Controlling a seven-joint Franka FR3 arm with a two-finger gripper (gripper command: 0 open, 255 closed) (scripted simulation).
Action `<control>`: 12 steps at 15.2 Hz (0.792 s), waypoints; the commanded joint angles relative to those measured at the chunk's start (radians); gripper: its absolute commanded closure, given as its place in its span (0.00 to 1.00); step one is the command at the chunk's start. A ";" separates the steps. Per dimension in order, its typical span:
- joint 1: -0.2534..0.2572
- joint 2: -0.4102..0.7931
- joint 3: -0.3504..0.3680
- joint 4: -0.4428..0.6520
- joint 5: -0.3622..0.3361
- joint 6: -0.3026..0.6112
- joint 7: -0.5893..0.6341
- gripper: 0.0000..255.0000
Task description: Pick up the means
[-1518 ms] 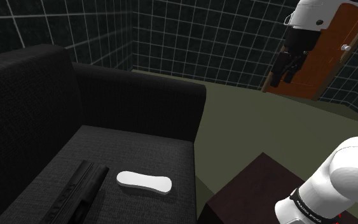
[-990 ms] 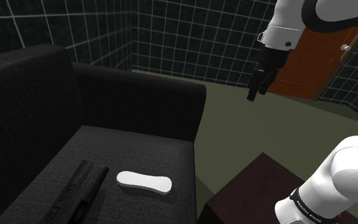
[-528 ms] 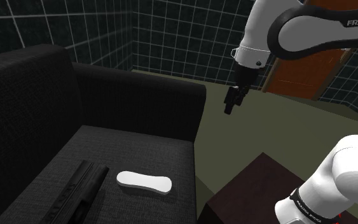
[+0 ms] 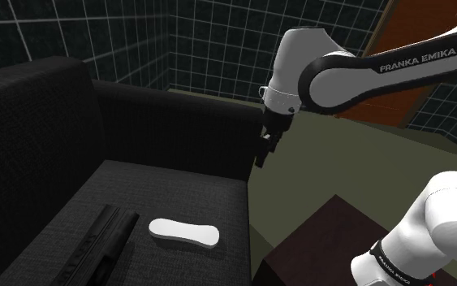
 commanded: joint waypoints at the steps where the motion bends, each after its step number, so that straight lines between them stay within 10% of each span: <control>1: 0.009 0.064 0.019 0.006 -0.009 0.064 -0.006 0.00; 12: 0.073 0.445 0.113 0.140 -0.162 0.319 0.043 0.00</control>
